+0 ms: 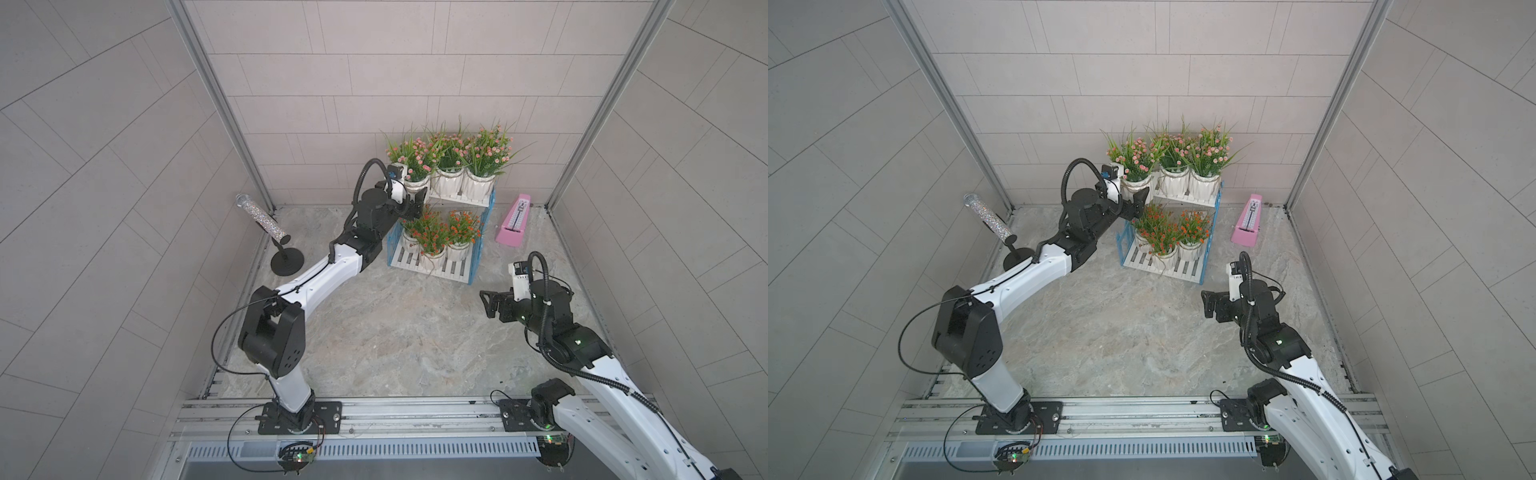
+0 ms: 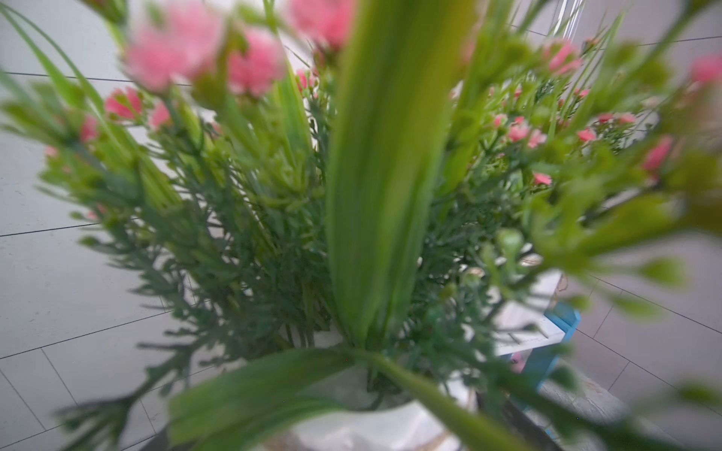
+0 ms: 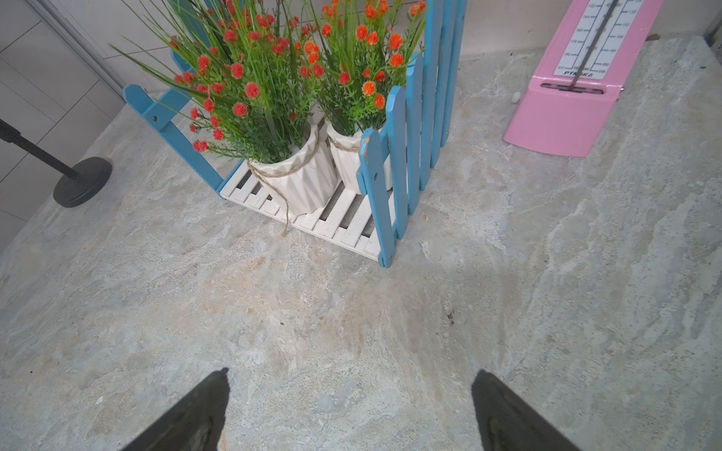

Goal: Place the baby's breath potted plants on the rack by color
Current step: Place the baby's breath potted plant on the rack.

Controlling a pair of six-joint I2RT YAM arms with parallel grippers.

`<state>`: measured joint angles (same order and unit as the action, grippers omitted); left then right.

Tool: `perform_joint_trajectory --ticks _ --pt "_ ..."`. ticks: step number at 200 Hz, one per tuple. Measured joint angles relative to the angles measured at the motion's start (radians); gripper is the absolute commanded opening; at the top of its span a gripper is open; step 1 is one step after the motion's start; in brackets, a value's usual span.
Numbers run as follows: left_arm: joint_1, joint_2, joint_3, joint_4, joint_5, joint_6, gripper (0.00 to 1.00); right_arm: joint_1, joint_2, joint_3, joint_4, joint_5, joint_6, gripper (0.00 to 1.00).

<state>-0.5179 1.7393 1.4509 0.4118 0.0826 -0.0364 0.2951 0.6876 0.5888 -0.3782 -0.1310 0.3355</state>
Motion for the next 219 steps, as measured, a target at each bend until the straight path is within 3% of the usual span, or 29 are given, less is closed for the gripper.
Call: perform_joint_trajectory --ticks 77,219 --pt "0.047 0.146 0.192 -0.046 0.05 0.0 0.69 -0.034 0.025 0.0 0.015 -0.04 -0.004 0.99" --pt "0.067 0.255 0.33 -0.076 0.076 0.0 0.69 -0.039 0.046 0.0 0.038 -0.064 -0.004 0.99"
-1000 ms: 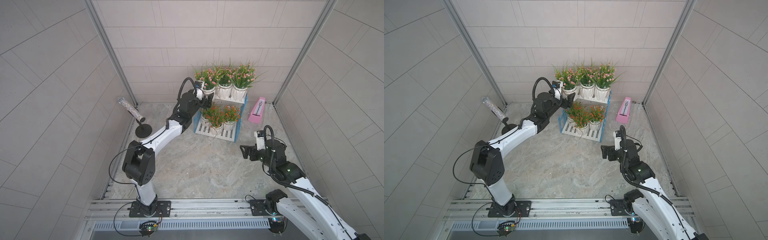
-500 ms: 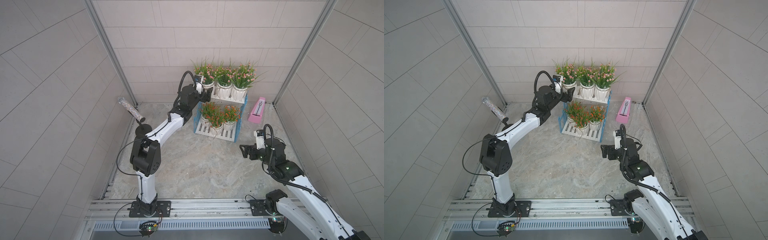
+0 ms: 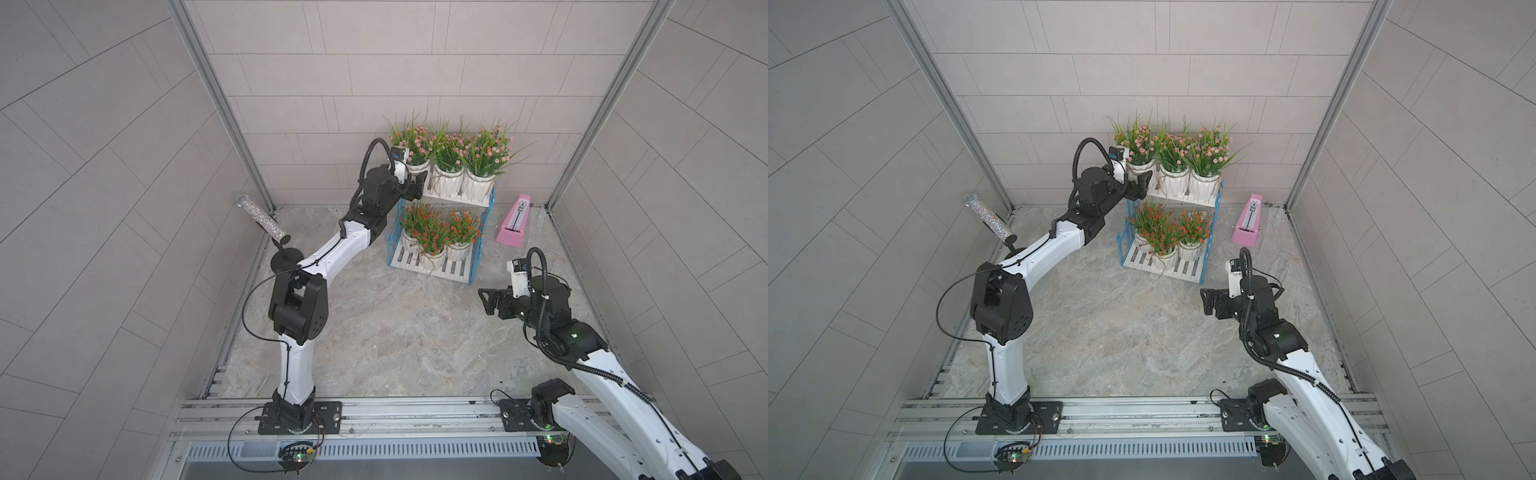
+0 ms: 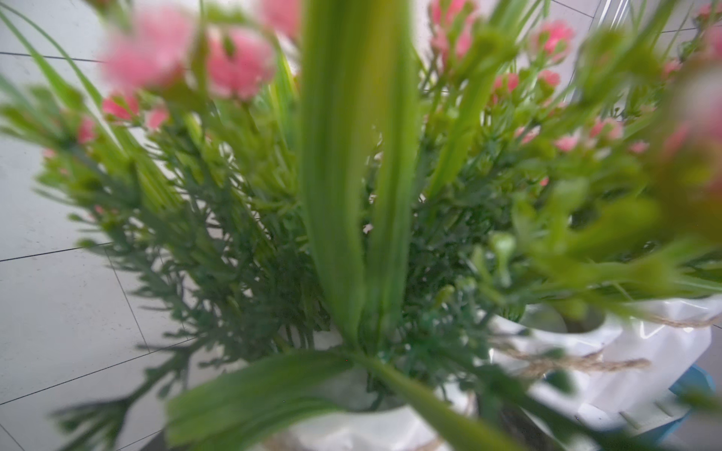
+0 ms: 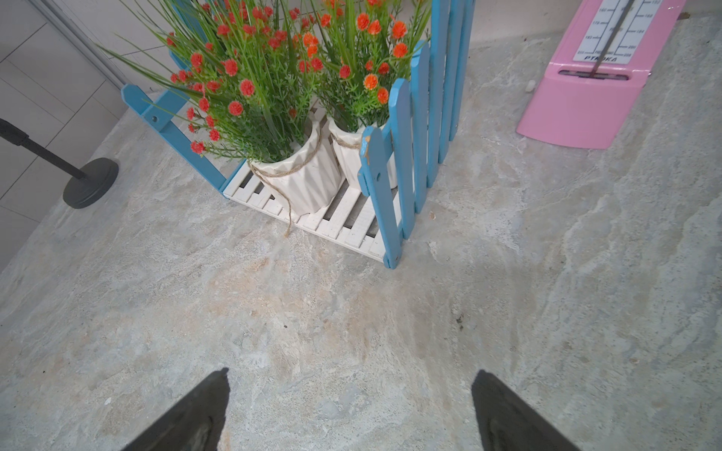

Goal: Place the baby's breath potted plants on the rack by color
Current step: Place the baby's breath potted plant on the rack.

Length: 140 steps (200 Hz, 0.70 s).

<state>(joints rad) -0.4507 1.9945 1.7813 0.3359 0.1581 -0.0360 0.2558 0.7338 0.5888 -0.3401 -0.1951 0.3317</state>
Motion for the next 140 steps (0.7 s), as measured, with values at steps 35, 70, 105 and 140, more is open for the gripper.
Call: perform_joint_trajectory --ticks 35,70,105,140 --pt "0.0 0.009 0.011 -0.001 0.0 0.0 0.69 0.0 -0.001 0.0 0.0 0.0 0.0 0.99" --pt "0.0 0.01 0.011 -0.001 0.003 -0.001 0.69 0.0 -0.001 0.0 0.008 -0.001 0.0 0.99" --pt "0.0 0.016 0.011 0.004 0.003 -0.008 0.69 -0.001 -0.002 0.0 0.022 -0.004 0.0 0.99" --pt "0.0 0.027 0.011 0.007 0.003 -0.012 0.69 -0.002 -0.008 -0.003 0.026 -0.007 0.0 0.99"
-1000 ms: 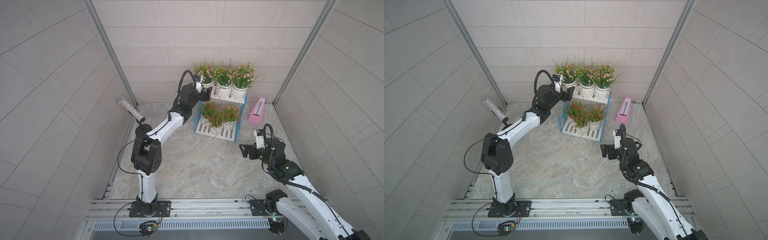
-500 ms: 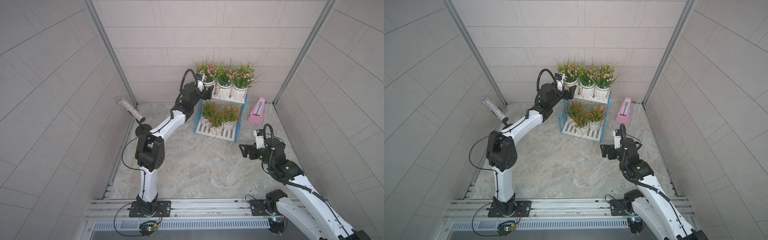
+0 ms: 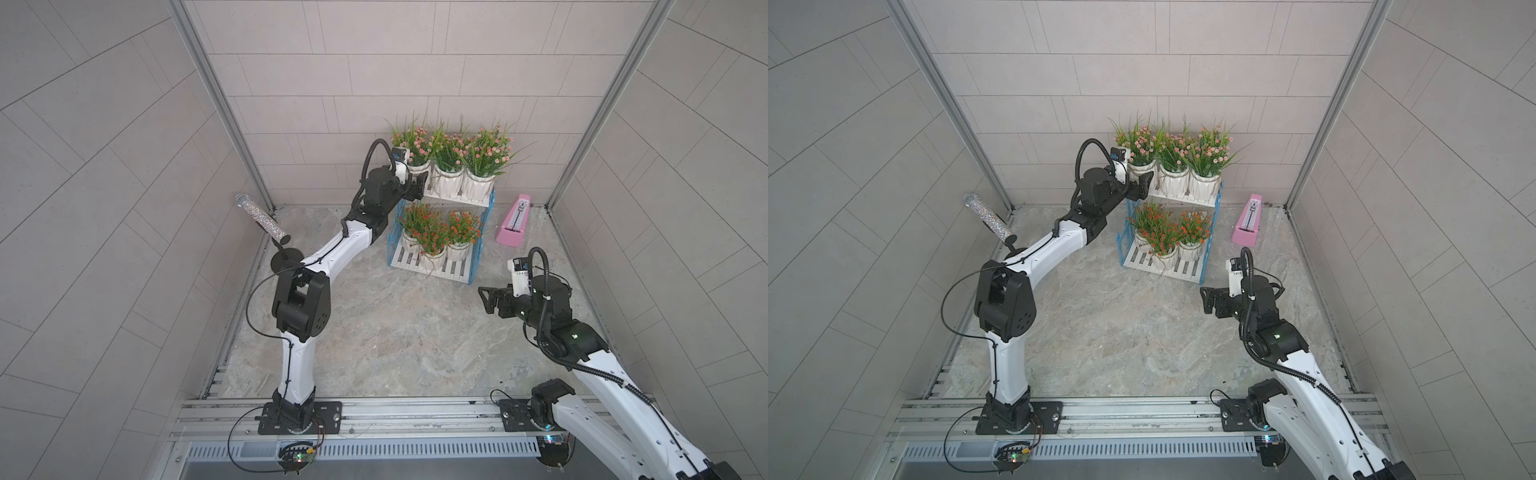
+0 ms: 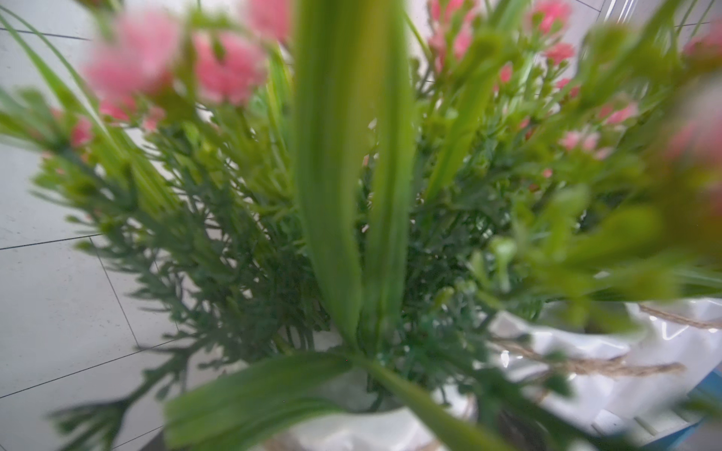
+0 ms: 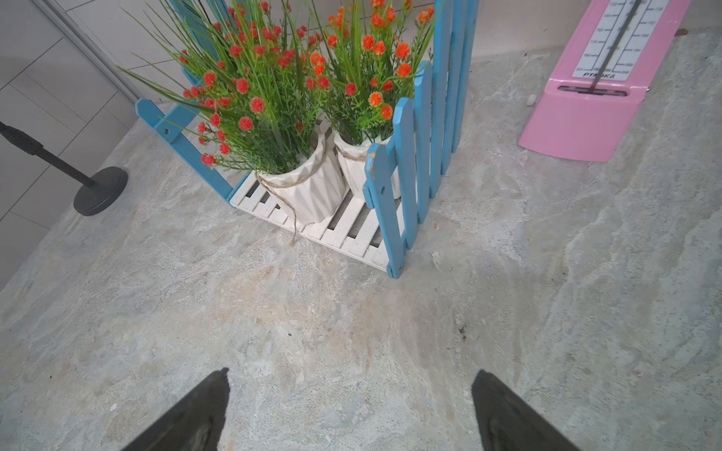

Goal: Place the baby's breath potted plants on the rack by color
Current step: Place the baby's breath potted plant on the rack.

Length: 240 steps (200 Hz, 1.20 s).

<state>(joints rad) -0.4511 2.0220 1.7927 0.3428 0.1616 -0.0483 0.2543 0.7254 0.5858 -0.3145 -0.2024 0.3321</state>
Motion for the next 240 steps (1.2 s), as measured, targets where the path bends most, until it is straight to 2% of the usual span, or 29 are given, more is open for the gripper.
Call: perform_joint_trajectory --ticks 88,121,163,240 --pt "0.0 0.004 0.0 0.003 -0.001 0.001 0.71 0.0 -0.018 -0.005 0.004 -0.003 0.0 0.99" --pt "0.0 0.008 0.0 0.006 -0.001 0.005 0.77 0.0 -0.018 -0.005 0.004 -0.004 0.0 0.99" --pt "-0.001 0.014 0.0 0.011 -0.001 0.007 0.79 0.0 -0.018 -0.005 0.004 -0.004 0.0 0.99" --pt "-0.004 0.017 0.0 0.011 -0.003 0.027 0.94 0.0 -0.013 -0.005 0.004 -0.014 0.0 0.99"
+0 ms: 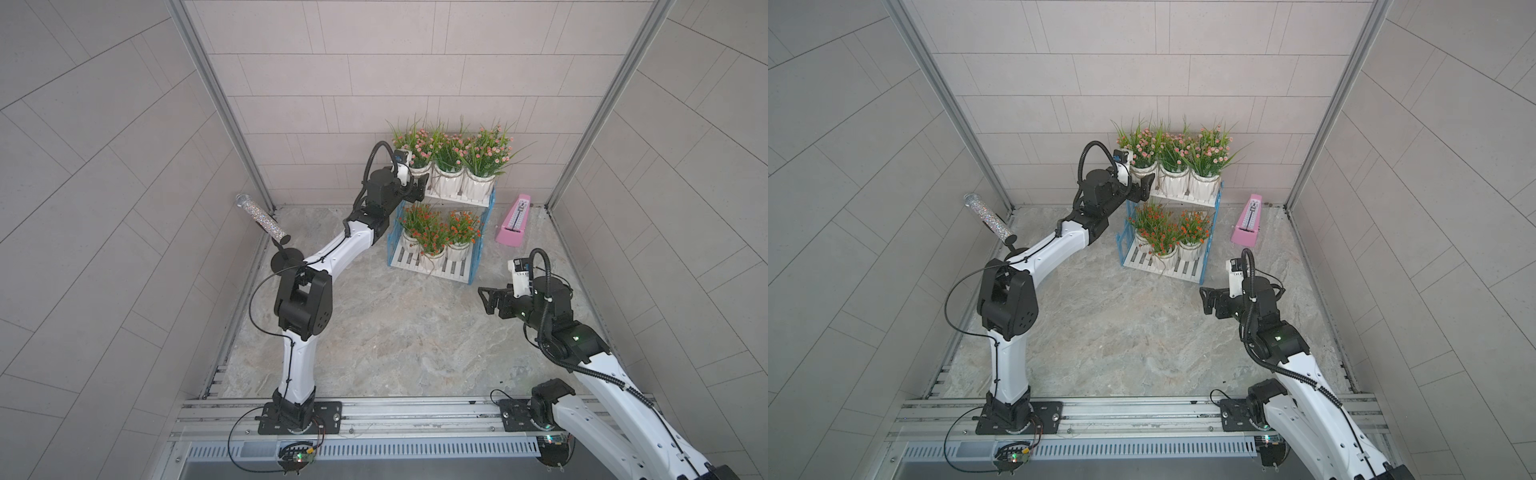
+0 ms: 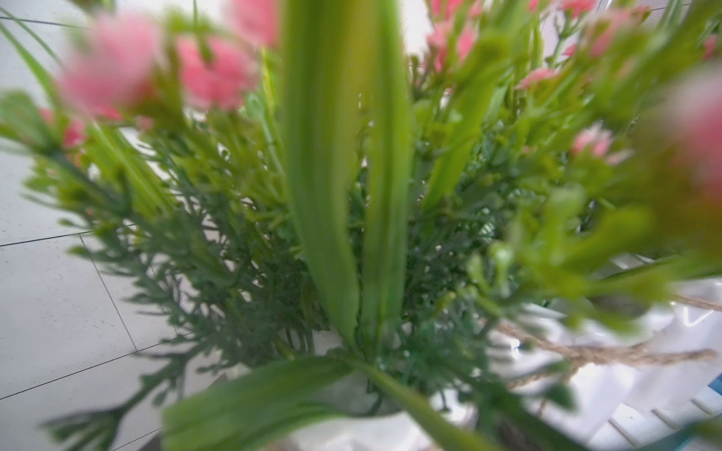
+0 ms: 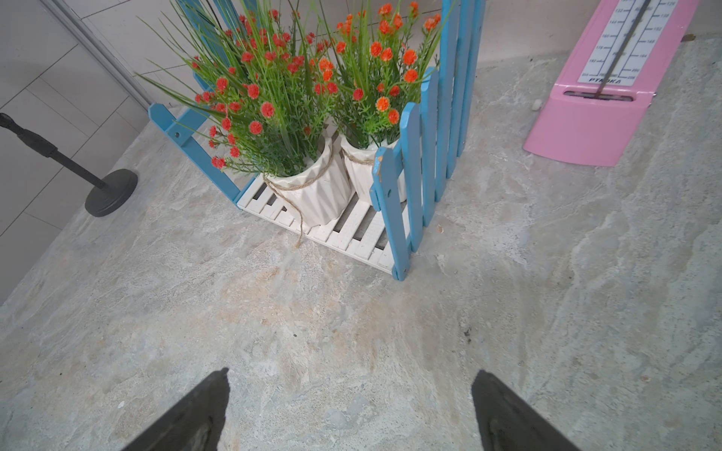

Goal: Place the baby's breath potted plants on the rack by color
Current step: Place the baby's breath potted plant on the rack.

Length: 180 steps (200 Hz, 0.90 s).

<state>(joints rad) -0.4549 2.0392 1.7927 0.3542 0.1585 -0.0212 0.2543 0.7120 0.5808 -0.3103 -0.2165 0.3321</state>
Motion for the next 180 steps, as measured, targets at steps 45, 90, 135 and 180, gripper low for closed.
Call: perform_joint_trajectory --ticks 45,90,135,180 --pt "-0.004 0.0 0.0 0.023 -0.006 0.019 1.0 0.0 0.005 0.0 0.003 -0.005 0.0 0.99" --pt "-0.004 0.0 0.0 0.024 -0.01 0.023 1.0 0.0 0.008 0.0 0.01 -0.01 0.0 0.99" --pt "-0.004 0.0 0.0 0.024 -0.013 0.03 1.0 0.0 0.008 0.0 0.011 -0.013 0.0 0.99" --pt "-0.004 -0.001 0.0 0.023 -0.025 0.035 1.0 0.0 0.008 0.0 0.013 -0.013 0.001 0.99"
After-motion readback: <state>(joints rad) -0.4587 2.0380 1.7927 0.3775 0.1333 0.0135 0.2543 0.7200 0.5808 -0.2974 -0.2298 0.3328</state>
